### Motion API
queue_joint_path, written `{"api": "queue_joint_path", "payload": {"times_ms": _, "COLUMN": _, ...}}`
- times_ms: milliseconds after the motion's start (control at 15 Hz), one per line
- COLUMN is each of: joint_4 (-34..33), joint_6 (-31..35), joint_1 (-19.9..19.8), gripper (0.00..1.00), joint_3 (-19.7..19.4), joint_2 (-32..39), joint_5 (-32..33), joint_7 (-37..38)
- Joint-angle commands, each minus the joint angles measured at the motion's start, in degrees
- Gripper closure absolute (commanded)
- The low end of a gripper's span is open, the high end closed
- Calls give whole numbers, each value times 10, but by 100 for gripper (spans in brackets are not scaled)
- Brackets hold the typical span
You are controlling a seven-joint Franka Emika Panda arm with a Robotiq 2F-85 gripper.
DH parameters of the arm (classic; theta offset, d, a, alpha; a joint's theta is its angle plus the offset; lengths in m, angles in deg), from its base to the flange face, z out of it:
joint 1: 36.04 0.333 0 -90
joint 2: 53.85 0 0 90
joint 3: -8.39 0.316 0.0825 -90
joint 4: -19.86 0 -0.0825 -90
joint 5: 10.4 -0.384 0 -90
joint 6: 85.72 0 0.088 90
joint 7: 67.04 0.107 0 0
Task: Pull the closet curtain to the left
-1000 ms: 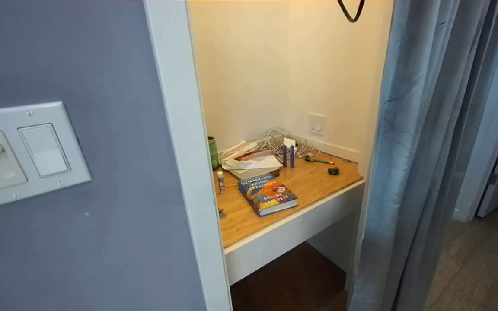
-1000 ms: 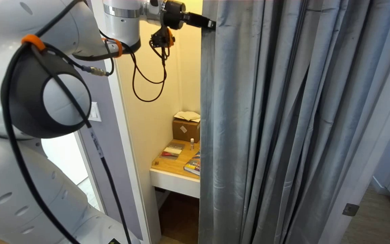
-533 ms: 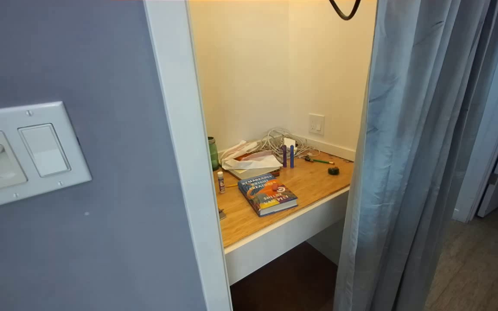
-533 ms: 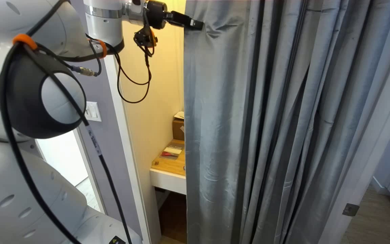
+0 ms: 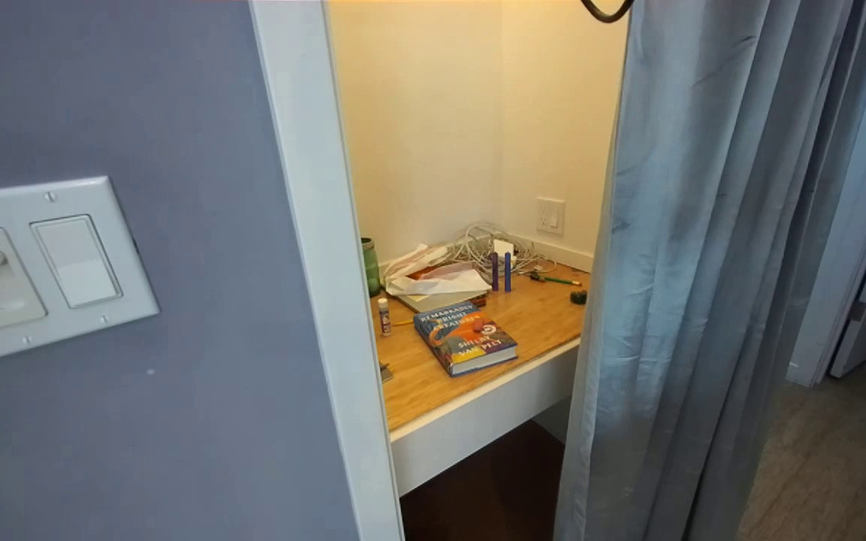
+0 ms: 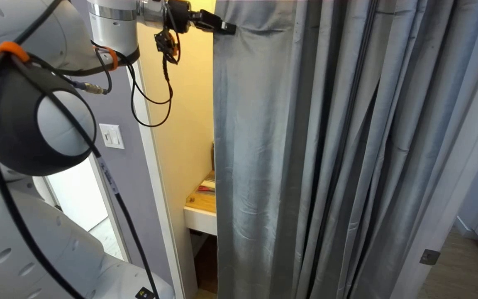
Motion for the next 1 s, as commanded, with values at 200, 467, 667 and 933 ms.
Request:
{"api": "queue_joint_path", "payload": {"times_ms": 200, "joint_4": 34, "joint_6": 68, "joint_1": 23, "gripper": 98, "joint_3": 5, "joint_2": -27, "joint_5": -62, "joint_7": -67}}
{"api": "queue_joint_path", "payload": {"times_ms": 467, "joint_4": 27, "joint_6": 74, "joint_1": 28, "gripper": 98, "joint_3": 33, "joint_2": -22, "joint_5": -68, "joint_7": -89}}
{"api": "queue_joint_path", "payload": {"times_ms": 667, "joint_4": 14, "joint_6": 43, "joint_1": 34, "gripper": 98, "joint_3": 72, "joint_2": -11, "joint_5": -76, "joint_7": -105}}
{"api": "queue_joint_path", "payload": {"times_ms": 933, "joint_4": -7, "joint_6": -2, "joint_1": 40, "gripper": 98, "joint_3": 132, "joint_2": 11, "joint_5": -74, "joint_7": -114}}
